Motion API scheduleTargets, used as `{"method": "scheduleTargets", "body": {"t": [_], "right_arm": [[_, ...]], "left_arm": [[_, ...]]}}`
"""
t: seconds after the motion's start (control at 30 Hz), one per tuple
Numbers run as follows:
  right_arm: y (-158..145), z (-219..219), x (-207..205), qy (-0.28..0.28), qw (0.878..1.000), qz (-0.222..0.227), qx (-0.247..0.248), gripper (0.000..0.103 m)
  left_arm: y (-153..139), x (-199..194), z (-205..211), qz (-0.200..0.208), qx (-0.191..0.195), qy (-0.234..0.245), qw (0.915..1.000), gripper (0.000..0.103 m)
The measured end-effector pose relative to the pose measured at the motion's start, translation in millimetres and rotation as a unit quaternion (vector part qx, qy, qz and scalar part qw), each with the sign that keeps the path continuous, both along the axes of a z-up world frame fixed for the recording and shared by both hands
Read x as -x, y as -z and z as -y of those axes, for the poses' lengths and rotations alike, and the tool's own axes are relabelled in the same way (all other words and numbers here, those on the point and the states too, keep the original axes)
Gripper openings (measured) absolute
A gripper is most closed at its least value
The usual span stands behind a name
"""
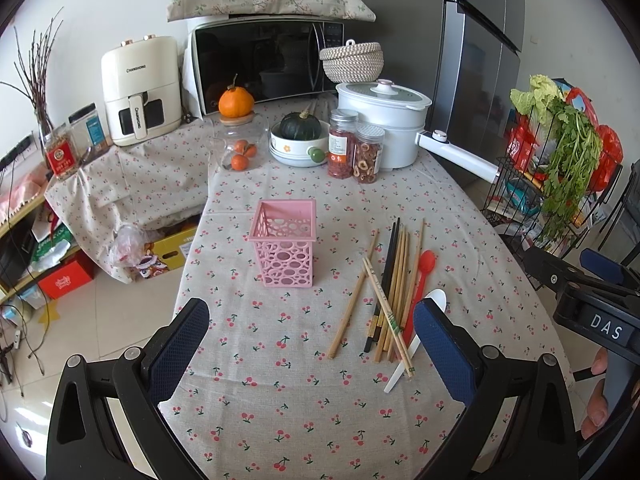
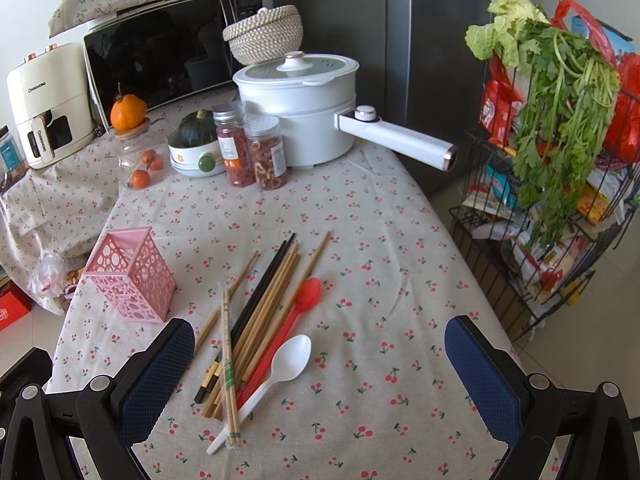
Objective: Organize utensils
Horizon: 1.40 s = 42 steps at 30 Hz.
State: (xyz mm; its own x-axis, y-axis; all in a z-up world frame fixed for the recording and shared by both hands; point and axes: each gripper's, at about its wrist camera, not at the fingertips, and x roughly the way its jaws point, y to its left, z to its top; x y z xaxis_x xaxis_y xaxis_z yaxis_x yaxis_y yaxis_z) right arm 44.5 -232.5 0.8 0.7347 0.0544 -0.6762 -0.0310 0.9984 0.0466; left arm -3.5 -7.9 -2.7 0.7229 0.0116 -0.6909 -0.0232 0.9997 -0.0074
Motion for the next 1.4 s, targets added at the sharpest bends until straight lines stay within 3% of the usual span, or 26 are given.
{"method": "scheduleTargets", "body": {"t": [1.4], "right_arm": [[7, -1, 0, 0.004, 1.000, -0.010, -0.003, 0.103]], "left_arm": [[-10, 3, -1, 0.010, -0.004, -0.007, 0.9999, 0.103]]}}
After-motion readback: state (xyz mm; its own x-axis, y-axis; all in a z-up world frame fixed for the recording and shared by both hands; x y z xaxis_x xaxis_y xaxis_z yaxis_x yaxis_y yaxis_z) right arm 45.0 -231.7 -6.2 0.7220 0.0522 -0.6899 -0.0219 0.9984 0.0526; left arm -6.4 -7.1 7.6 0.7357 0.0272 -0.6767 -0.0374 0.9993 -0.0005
